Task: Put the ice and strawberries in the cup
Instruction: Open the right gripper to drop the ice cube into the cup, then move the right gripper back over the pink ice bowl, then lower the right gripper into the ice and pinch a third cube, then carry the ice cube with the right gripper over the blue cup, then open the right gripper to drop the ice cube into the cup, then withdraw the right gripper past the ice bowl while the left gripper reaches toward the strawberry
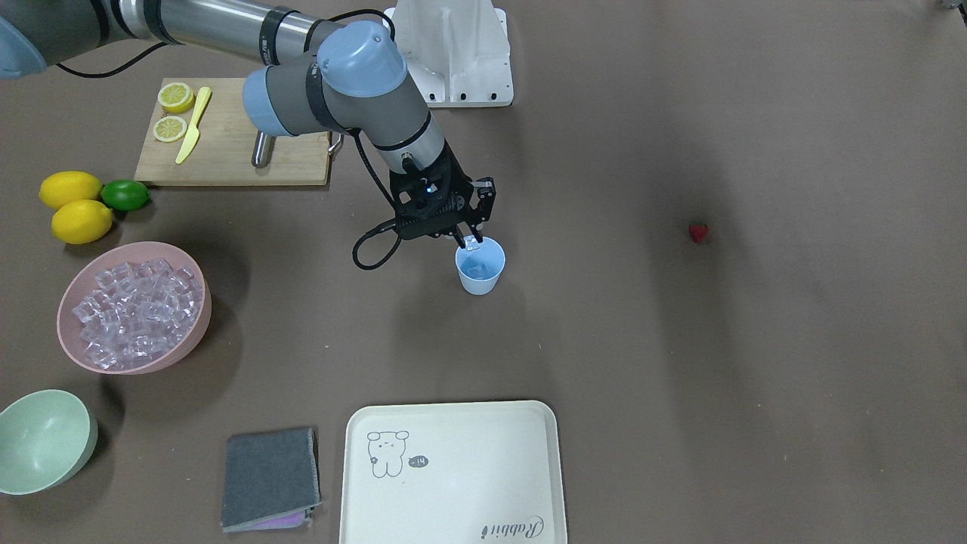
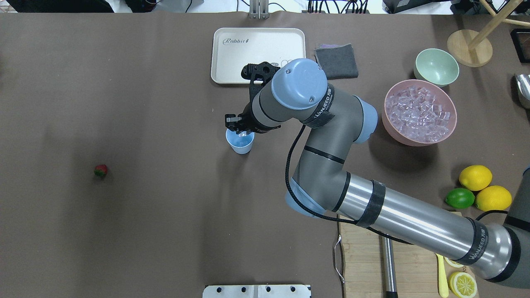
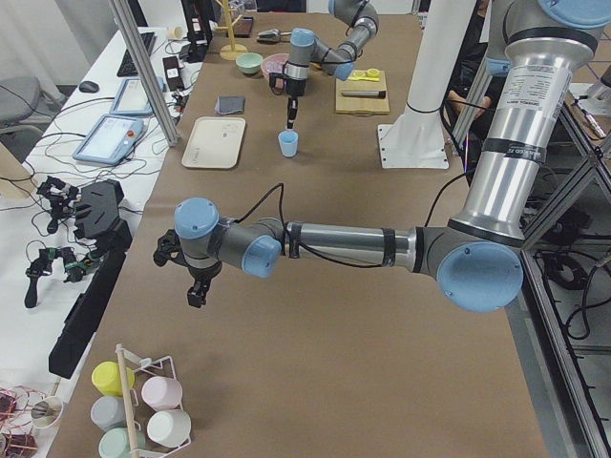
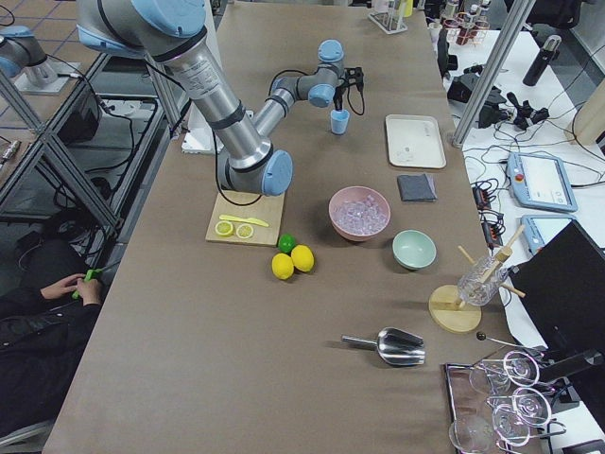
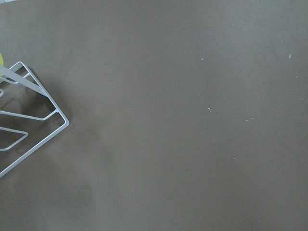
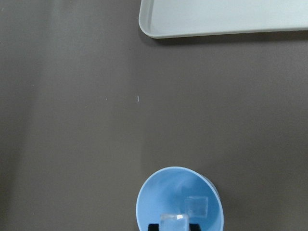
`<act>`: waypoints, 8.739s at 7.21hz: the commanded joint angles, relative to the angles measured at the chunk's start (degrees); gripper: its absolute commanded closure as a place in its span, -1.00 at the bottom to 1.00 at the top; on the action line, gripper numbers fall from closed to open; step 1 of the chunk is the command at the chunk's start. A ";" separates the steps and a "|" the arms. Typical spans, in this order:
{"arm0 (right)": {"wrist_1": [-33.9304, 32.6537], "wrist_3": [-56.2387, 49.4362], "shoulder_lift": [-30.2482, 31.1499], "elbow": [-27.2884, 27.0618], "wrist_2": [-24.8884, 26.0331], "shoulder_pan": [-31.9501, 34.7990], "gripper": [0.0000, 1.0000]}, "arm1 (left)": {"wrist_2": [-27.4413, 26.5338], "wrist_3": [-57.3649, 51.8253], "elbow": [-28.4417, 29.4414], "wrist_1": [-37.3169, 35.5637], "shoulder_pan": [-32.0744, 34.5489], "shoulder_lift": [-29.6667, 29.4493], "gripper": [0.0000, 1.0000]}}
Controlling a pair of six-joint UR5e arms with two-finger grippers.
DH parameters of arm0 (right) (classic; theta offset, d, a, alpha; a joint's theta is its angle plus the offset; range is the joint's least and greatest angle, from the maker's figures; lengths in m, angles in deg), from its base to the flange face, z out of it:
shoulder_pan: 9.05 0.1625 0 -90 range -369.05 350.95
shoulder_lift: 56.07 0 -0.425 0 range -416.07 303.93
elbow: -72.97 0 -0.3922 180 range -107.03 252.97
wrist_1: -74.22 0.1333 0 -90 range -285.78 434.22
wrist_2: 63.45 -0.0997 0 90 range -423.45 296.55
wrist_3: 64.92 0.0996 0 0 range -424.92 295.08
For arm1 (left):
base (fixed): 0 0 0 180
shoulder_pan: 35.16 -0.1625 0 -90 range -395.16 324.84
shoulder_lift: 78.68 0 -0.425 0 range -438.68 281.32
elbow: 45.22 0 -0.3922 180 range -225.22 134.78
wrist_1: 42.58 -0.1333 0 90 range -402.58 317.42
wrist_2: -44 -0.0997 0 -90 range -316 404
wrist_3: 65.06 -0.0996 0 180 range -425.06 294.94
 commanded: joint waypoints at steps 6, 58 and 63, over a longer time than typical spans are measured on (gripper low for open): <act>-0.68 1.18 4.35 -2.82 -14.15 13.01 -0.98 | 0.00 0.00 0.00 0.09 0.00 0.08 -0.96; -0.33 9.08 -1.06 0.78 -0.39 1.19 -0.99 | 0.00 0.00 0.61 -0.09 -0.09 -0.45 -0.96; -8.42 -0.44 14.60 -16.85 -12.71 17.07 -0.99 | -1.39 3.84 -9.82 2.02 -7.34 -1.24 -0.96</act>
